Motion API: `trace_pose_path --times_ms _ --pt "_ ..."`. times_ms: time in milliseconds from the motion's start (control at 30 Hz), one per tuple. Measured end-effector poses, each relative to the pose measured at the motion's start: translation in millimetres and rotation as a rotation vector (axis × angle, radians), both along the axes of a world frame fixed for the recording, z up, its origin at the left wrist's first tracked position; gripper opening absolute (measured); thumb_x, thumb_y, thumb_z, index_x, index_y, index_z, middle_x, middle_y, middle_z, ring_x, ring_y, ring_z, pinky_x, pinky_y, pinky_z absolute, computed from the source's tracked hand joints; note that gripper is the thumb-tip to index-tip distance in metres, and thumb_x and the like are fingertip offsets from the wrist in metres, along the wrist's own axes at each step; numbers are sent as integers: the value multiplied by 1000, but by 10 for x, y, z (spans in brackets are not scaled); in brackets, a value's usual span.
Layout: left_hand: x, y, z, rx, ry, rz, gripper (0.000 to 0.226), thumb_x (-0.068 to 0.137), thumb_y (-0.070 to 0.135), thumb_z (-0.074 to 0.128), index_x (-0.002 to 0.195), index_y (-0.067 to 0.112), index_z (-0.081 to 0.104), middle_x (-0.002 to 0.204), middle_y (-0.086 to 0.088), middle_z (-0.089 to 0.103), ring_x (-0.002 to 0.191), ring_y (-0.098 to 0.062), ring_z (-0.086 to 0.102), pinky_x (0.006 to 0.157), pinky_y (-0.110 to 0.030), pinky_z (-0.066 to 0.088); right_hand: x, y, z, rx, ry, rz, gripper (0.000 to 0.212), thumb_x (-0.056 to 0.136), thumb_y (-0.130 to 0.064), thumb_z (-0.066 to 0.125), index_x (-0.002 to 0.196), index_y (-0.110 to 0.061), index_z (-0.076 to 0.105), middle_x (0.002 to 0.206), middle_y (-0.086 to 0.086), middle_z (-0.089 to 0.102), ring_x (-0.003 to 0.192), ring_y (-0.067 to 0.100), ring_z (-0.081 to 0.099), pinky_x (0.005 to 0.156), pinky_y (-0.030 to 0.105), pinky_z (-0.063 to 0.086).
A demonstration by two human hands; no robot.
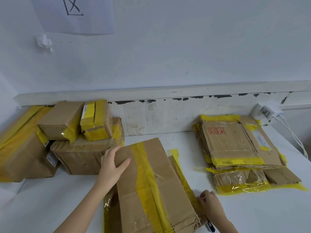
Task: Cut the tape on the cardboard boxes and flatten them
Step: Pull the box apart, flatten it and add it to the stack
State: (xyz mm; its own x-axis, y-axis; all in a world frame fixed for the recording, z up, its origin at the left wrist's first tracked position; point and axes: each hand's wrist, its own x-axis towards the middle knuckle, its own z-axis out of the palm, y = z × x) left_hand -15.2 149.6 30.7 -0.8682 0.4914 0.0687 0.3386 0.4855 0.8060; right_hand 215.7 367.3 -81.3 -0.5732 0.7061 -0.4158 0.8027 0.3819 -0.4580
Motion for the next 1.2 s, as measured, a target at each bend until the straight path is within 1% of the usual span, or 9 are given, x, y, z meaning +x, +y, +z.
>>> trace_pose_path --times_ms 333,433,500,567,700,867,933,1033,1200 --pt "133 -180 -44 37 -27 24 58 86 16 66 137 17 39 138 -2 37 126 -12 29 104 -30 26 -108 -38 103 20 -236 159 38 94 -26 48 66 -22 22 83 -2 39 84 19 44 70 22 34" --pt "197 -99 -73 141 -259 87 70 91 19 60 148 20 19 148 -1 26 134 -18 30 109 -36 29 -99 -11 149 -22 -212 89 35 95 -20 42 67 -19 20 88 4 51 90 25 55 68 27 39" --pt "237 -34 -95 292 -496 145 61 95 19 53 147 21 22 147 -4 34 124 -19 42 100 -34 37 -66 49 220 -45 -130 38 31 96 -18 43 71 -16 24 82 4 50 89 28 59 67 32 43" --pt "267 38 -111 356 -555 188 50 96 19 49 143 21 31 142 -5 41 121 -20 45 98 -34 39 -30 148 373 -64 -8 -24 19 97 -13 46 84 -9 33 80 4 49 85 32 64 64 33 46" --pt "444 336 -114 397 -448 330 55 97 14 46 147 14 22 149 -9 28 135 -25 31 113 -43 27 -89 349 926 -63 268 -171 18 98 -9 42 115 -3 39 75 11 57 48 19 59 44 31 48" --pt "647 632 -30 280 -228 349 64 96 13 48 150 15 13 152 -10 20 140 -24 21 111 -37 19 -448 197 1741 268 399 151 37 100 -21 41 136 -24 46 71 -4 61 58 9 56 50 22 41" --pt "509 593 -36 60 -104 310 52 95 21 50 144 17 32 142 -8 35 133 -27 33 112 -45 21 -645 5 1936 352 325 327 36 101 -26 37 134 -34 48 75 2 63 66 19 61 54 34 46" --pt "260 538 51 -19 -126 235 24 95 26 48 116 18 55 109 5 54 109 -22 54 104 -47 34 -948 -272 1999 527 88 538 33 102 -27 33 132 -36 44 91 8 61 80 28 62 46 29 35" --pt "37 617 104 -212 7 150 26 100 33 37 95 18 58 80 5 59 73 -16 56 65 -29 42 -1228 -402 1866 592 -43 570 25 98 -20 42 120 -27 51 101 5 60 92 28 60 61 31 36"
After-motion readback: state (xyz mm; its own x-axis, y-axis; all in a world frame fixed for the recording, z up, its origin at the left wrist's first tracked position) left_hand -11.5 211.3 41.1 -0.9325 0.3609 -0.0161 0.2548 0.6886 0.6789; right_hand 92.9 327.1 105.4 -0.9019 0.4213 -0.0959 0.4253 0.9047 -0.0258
